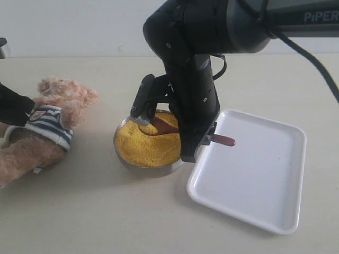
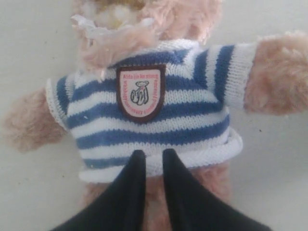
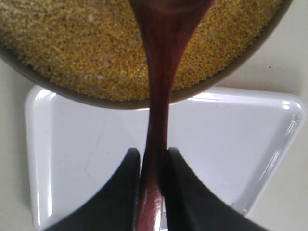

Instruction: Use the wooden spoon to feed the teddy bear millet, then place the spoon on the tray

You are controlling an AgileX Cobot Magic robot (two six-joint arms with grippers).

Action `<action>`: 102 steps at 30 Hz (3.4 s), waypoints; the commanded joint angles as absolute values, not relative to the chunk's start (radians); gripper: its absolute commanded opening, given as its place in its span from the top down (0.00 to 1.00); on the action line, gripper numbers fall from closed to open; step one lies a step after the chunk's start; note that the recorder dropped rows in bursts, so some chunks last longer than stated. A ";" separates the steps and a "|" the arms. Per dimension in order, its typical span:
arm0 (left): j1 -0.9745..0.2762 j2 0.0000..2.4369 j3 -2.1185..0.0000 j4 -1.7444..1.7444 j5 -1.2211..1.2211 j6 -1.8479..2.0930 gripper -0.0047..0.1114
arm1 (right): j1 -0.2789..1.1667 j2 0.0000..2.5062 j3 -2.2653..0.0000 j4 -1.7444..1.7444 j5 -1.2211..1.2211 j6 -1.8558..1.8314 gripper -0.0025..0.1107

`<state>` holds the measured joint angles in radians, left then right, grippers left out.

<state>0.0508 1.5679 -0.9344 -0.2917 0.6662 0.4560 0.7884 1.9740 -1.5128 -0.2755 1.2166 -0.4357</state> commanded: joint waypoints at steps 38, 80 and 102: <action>0.048 1.854 -0.932 -0.446 0.580 0.483 0.93 | 0.784 1.965 -1.517 -0.278 1.221 -0.430 0.98; -0.036 1.623 -0.839 -0.385 0.487 0.541 0.93 | 0.788 1.926 -1.517 -0.454 1.221 -0.315 0.98; -0.036 1.623 -0.839 -0.408 0.501 0.541 0.93 | 0.857 1.926 -1.477 -0.604 1.221 -0.218 0.98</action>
